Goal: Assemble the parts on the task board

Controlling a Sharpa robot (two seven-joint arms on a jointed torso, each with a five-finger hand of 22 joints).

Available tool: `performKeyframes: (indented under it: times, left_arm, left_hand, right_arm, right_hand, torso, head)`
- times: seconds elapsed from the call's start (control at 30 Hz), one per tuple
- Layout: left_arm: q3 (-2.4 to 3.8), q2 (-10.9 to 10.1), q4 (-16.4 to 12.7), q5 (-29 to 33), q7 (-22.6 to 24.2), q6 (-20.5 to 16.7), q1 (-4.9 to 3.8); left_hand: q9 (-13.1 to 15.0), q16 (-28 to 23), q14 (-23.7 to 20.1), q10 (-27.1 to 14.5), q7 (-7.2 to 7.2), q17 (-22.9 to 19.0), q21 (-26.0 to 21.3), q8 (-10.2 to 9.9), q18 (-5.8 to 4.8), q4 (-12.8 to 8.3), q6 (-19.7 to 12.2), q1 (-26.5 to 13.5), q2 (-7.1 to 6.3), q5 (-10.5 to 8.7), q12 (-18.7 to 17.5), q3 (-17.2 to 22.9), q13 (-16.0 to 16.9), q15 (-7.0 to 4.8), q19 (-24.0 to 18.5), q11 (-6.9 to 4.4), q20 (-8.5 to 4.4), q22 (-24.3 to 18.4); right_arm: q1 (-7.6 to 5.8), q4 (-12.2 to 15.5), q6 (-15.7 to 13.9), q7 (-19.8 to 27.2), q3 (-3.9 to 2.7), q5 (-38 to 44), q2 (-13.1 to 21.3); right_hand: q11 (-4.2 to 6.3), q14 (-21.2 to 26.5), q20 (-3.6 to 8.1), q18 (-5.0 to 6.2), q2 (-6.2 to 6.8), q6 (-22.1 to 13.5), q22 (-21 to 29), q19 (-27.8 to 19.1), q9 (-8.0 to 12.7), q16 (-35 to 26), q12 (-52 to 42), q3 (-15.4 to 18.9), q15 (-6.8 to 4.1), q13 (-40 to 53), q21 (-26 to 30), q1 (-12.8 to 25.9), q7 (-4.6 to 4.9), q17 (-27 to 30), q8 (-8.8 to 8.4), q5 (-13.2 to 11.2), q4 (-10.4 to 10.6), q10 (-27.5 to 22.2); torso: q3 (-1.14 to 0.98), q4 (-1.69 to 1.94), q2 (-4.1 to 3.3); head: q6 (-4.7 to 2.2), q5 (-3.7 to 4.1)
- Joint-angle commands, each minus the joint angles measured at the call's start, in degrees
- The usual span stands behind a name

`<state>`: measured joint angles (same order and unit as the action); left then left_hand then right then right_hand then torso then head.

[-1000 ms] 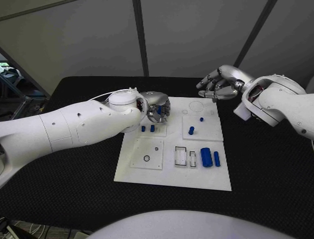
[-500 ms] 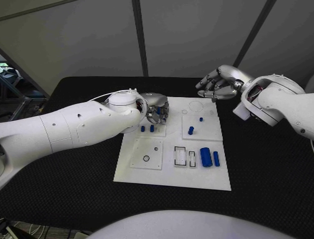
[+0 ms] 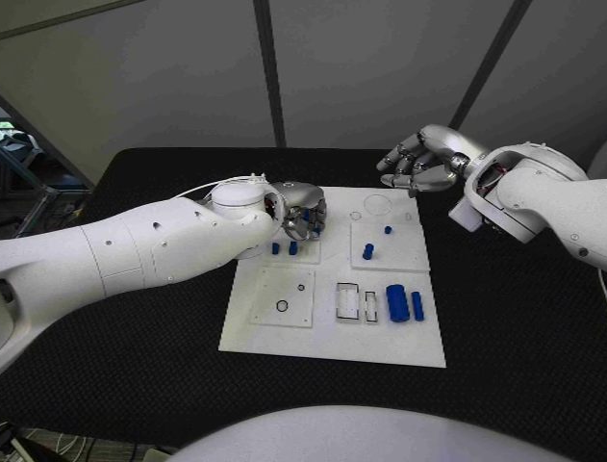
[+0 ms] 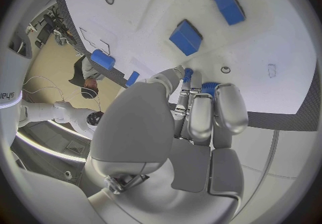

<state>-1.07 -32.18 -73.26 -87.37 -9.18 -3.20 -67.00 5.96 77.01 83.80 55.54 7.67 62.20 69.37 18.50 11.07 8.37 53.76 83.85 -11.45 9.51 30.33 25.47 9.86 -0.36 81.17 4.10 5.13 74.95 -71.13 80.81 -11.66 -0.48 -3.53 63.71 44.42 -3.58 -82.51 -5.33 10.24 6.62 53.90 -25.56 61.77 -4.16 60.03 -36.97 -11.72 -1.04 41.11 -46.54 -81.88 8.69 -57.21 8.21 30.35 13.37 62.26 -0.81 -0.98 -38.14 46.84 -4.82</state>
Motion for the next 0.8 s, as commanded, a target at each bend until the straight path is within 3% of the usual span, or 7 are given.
performKeyframes:
  times: [0.03,0.27,0.47,0.67,0.8]
  left_arm:
    - [-0.05,0.2,0.3,-0.4,0.2,0.5,0.18]
    - [-0.04,0.3,0.8,-0.4,0.3,0.4,0.28]
    - [-0.03,0.0,0.5,-0.4,0.8,-0.5,0.34]
    - [0.03,-0.6,-0.3,-0.4,1.5,-1.9,0.41]
    - [0.54,-1.2,-1.0,-0.1,2.2,-3.4,0.52]
  left_hand:
    - [-0.1,0.2,0.5,0.5,0.03,0.0,0.2,-0.2,-6.33,-0.1,0.4,0.5,0.11,0.11,-0.4,0.5,-0.1,-0.15,0.5,-0.12,0.1,1.4]
    - [-0.2,0.3,0.5,1.1,0.03,-0.2,0.2,-0.6,-6.34,-0.5,1.0,0.7,0.53,0.14,-1.0,1.3,-0.5,-0.19,0.5,-0.13,0.05,1.5]
    - [-0.1,0.5,0.6,3.4,-0.12,-0.2,0.8,-0.7,-6.44,-2.3,3.2,1.9,1.54,0.13,-1.6,3.5,-0.9,-0.52,0.8,-0.48,-0.22,2.1]
    - [-0.1,0.7,0.6,4.9,-0.18,-0.3,1.3,-1.2,-6.57,-3.6,4.5,1.7,1.43,0.06,-2.4,4.5,-1.1,-0.64,1.0,-0.66,-0.4,2.6]
    - [-0.2,0.7,0.6,5.2,-0.02,-0.4,1.3,-1.8,-6.58,-4.0,4.8,1.2,1.23,0.03,-3.2,4.8,-1.3,-0.59,1.0,-0.6,-0.41,2.7]
  right_arm:
    - [-0.09,0.0,0.2,0.4,-0.02,0.1,-0.1]
    - [-0.09,0.0,0.2,0.3,-0.02,0.1,-0.1]
    - [-0.09,0.0,0.2,0.4,-0.02,0.1,-0.1]
    - [-0.09,0.0,0.2,0.5,-0.02,0.1,-0.1]
    - [-0.09,0.0,0.2,0.6,-0.02,0.1,-0.2]
  right_hand:
    - [0.08,-0.3,0.1,0.32,0.55,0.2,0.1,0.3,-0.1,-0.2,0.3,-0.3,0.07,0.0,0.3,0.0,0.16,-0.1,0.27,0.2,0.0,0.4]
    - [0.08,-0.3,0.1,0.32,0.55,0.2,0.1,0.3,-0.1,-0.2,0.3,-0.3,0.07,0.0,0.3,0.0,0.16,-0.1,0.27,0.2,0.0,0.4]
    - [0.08,-0.3,0.1,0.32,0.55,0.2,0.1,0.3,-0.1,-0.2,0.3,-0.3,0.07,0.0,0.3,0.0,0.16,-0.1,0.27,0.2,0.0,0.4]
    - [0.1,-0.3,0.11,0.32,0.56,0.3,0.1,0.3,-0.1,-0.2,0.3,-0.3,0.05,-0.1,0.3,0.0,0.14,-0.1,0.32,0.3,0.0,0.5]
    - [0.11,-0.4,0.11,0.32,0.54,0.3,0.1,0.4,-0.1,-0.2,0.3,-0.3,0.05,-0.1,0.3,0.0,0.13,-0.1,0.33,0.3,0.0,0.6]
  torso:
    - [0.0,0.02,0.01]
    - [-0.02,0.01,0.01]
    - [0.01,0.08,0.05]
    - [-0.02,0.03,0.08]
    - [-0.02,0.03,0.08]
  head:
    - [0.06,0.02]
    - [0.07,0.06]
    - [0.02,0.17]
    - [-0.08,-0.06]
    - [-0.29,-0.11]
